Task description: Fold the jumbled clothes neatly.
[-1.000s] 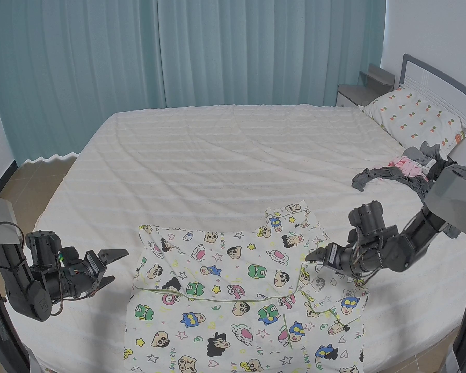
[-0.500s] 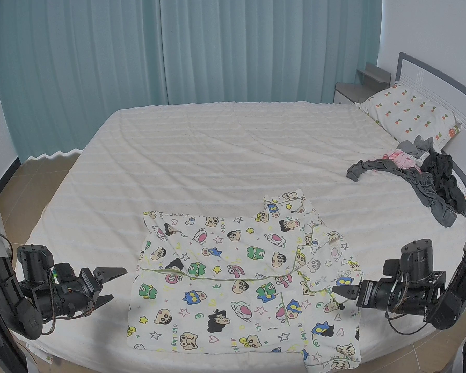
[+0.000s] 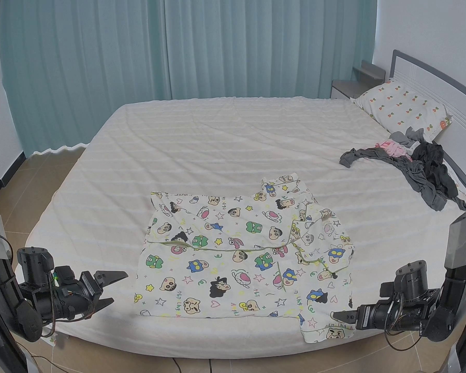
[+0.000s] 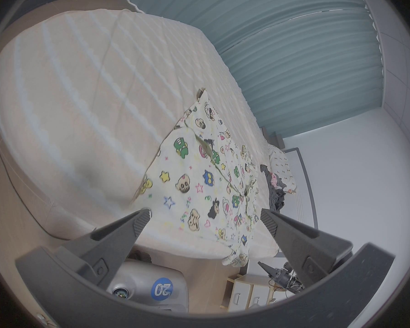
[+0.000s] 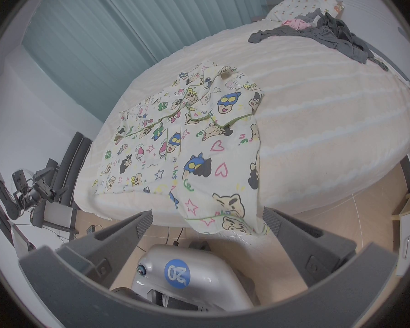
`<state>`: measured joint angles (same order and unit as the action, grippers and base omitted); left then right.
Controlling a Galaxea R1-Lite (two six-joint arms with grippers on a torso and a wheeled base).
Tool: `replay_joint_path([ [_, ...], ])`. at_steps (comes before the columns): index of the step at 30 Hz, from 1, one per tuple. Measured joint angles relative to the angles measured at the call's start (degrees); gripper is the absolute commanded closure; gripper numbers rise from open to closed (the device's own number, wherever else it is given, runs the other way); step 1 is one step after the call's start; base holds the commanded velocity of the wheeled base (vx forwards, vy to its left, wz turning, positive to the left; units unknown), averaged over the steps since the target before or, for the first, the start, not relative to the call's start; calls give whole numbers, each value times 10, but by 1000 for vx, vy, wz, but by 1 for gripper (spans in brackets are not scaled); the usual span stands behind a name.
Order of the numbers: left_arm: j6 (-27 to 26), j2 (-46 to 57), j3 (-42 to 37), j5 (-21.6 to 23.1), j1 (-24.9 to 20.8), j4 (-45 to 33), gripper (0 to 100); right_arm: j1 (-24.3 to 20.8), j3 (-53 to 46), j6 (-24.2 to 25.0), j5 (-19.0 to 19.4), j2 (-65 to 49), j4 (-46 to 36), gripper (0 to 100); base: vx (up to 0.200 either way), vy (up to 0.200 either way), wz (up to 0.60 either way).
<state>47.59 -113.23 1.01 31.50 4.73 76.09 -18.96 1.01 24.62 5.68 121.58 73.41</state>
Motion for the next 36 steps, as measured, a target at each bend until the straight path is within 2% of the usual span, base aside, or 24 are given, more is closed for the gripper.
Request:
replay_joint_path([
  [6, -51, -16, 0, -3, -2, 9, 0, 22, 0, -71, 14, 74, 98, 0, 0, 0, 0],
  [9, -87, -35, 0, -6, -4, 16, 0, 42, 4, -136, 23, 131, 131, 0, 0, 0, 0],
  [11, -103, -49, 0, -7, -5, 21, 0, 56, 15, -163, 37, 163, 145, 0, 0, 0, 0],
  [12, -114, -63, 0, -9, -7, 25, 0, 70, 31, -177, 56, 190, 154, 0, 0, 0, 0],
  [19, -120, -88, 0, -10, -8, 29, 0, 93, 82, -191, 94, 237, 156, 0, 0, 0, 0],
  [27, -121, -98, 0, -10, -9, 30, 0, 98, 126, -201, 115, 253, 140, 0, 0, 0, 0],
  [36, -121, -101, 0, -10, -9, 30, 0, 97, 135, -226, 177, 254, 139, 0, 0, 0, 0],
])
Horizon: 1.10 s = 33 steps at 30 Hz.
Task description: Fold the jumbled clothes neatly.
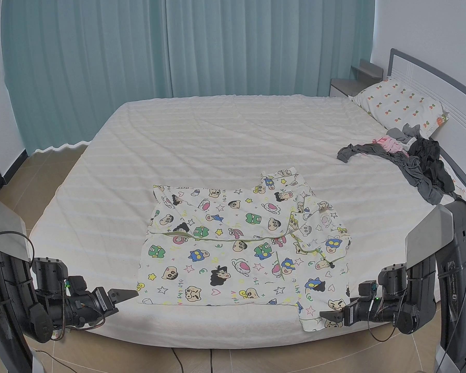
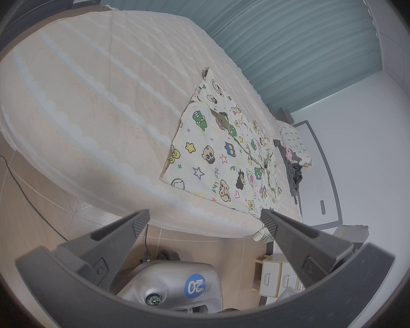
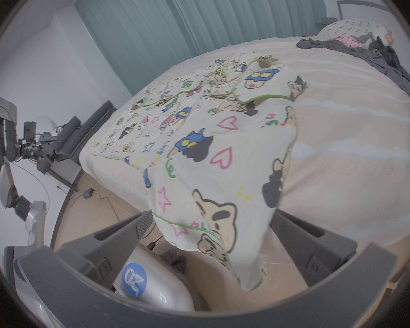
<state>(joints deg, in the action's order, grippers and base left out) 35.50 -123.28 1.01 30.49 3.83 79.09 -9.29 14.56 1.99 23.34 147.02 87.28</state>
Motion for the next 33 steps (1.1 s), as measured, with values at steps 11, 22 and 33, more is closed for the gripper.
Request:
replay_joint_path([
  [11, -1, -1, 0, 1, -4, 0, 0, 3, -3, -7, 4, 0, -4, 100, 0, 0, 0],
  [22, -4, -4, 0, -10, -17, 11, 0, 4, -24, -5, 2, 0, 4, 100, 0, 0, 0],
  [33, -6, -52, 75, -196, -97, 18, 0, 16, -58, -2, 21, 3, 17, 100, 0, 0, 0],
])
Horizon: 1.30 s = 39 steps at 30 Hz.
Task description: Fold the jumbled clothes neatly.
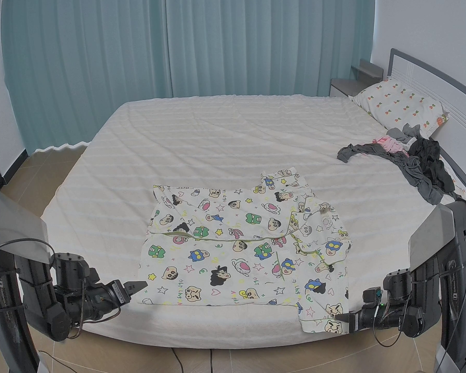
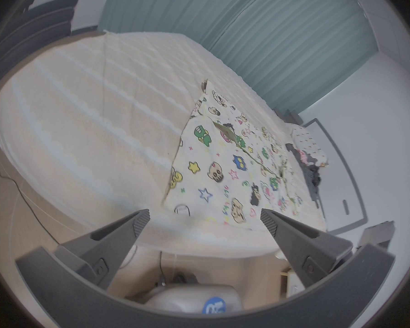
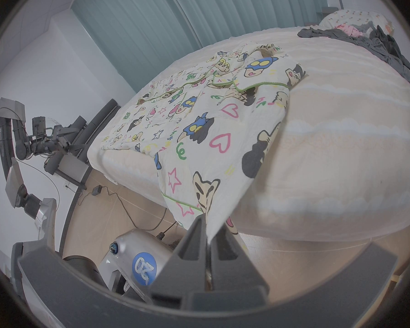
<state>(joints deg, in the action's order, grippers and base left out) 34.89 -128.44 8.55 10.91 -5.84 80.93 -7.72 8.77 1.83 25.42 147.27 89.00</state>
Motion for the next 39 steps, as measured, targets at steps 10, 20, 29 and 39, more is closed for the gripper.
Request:
replay_joint_path([
  [10, -94, -85, 50, -65, -46, 0, 0, 5, -10, 0, 8, 2, 0, 100, 0, 0, 0],
  [20, -102, -115, 94, -68, -59, -22, 0, 5, -11, -1, 9, 4, 0, 100, 0, 0, 0],
  [29, -110, -120, 146, -102, -67, -86, 0, 5, -11, -2, 10, 4, 0, 100, 0, 0, 0],
  [39, -110, -122, 170, -114, -75, -105, 100, 3, -11, -3, 10, 4, 0, 100, 0, 0, 0],
])
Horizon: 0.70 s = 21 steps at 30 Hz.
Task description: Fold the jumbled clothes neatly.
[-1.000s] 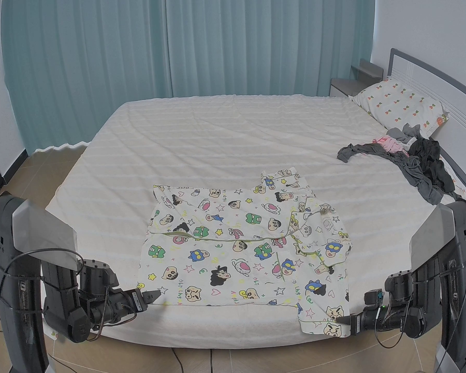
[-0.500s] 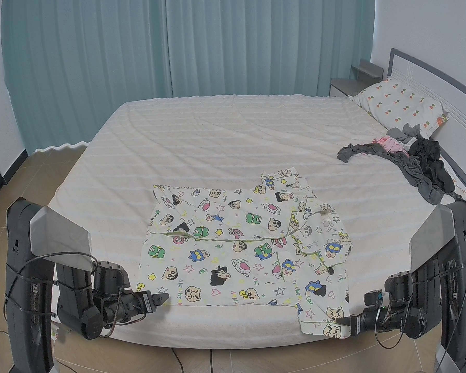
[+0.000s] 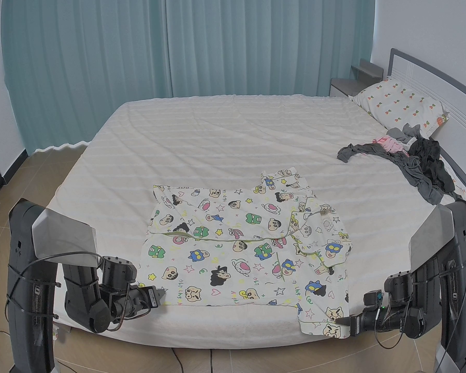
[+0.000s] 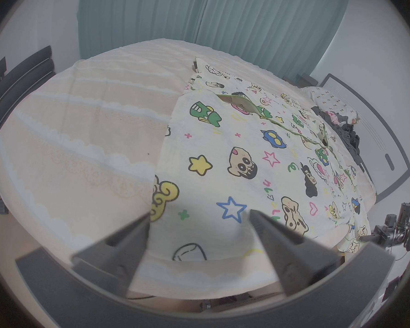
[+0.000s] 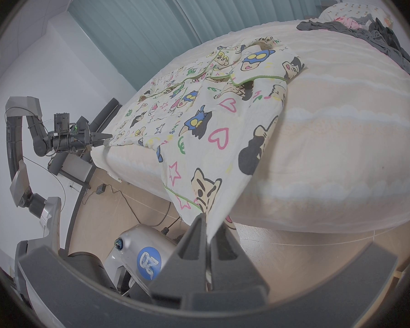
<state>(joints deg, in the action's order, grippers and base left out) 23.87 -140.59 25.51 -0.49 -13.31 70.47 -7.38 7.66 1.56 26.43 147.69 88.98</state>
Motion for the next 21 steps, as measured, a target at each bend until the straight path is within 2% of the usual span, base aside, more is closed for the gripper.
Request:
replay_joint_path([
  [8, 0, 1, -11, 0, 0, 0, 100, 0, -4, -1, 5, 0, 0, 100, 0, 0, 0],
  [12, 1, 5, -27, -1, 4, 2, 100, -2, -15, -7, 23, -2, 0, 100, 0, 0, 0],
  [21, -7, 35, -60, -1, 30, 5, 100, -5, -39, -26, 25, -17, 0, 100, 0, 0, 0],
])
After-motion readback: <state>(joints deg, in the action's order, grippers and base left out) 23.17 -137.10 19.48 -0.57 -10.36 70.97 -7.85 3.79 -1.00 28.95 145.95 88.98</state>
